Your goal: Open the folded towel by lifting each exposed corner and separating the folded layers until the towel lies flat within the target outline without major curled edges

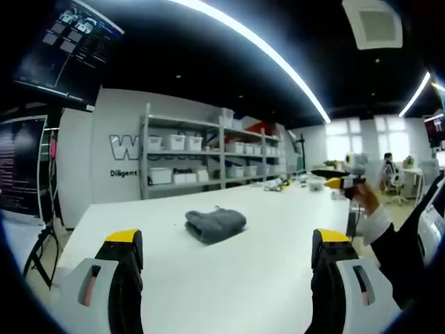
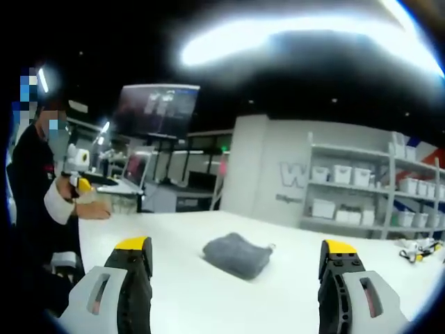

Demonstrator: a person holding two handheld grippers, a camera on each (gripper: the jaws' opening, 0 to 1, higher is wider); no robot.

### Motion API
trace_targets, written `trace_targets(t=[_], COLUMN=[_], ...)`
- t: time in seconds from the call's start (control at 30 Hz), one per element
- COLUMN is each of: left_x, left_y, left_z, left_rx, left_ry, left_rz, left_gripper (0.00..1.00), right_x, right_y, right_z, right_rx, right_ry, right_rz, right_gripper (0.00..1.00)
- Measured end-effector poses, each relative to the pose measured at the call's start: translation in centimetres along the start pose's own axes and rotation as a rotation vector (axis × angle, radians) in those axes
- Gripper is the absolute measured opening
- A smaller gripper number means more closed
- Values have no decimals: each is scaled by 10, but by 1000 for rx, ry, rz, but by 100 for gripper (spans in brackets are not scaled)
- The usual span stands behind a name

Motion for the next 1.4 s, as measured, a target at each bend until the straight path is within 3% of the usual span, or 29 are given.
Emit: trace_targets(t=[0.27,0.83,1.4], left_x=[1,-2,0], left_y=[2,0,1], left_z=[3,1,-1], left_rx=[-25,-6,-1], left_ry=[-2,7,-1], left_rz=[4,-15,4], left_gripper=[98,100,100], right_x=[4,17,16], right_y=[-1,-15,-18], right_z=[4,-1,-7], right_rx=[-55,-52,-22], right_ry=[-19,-10,-13], right_rz=[26,78,72], right_gripper=[99,99,99])
Point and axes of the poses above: the point that each gripper's makers call its tool centre point, and the gripper's own axes: y roughly backward along the fingers, x roughly to its left, z roughly out of its top, the point moved 8 cm from there along y, roughly backward along the fingers, and after that the axes turned 1 degree about -y, right-handed, at the moved point
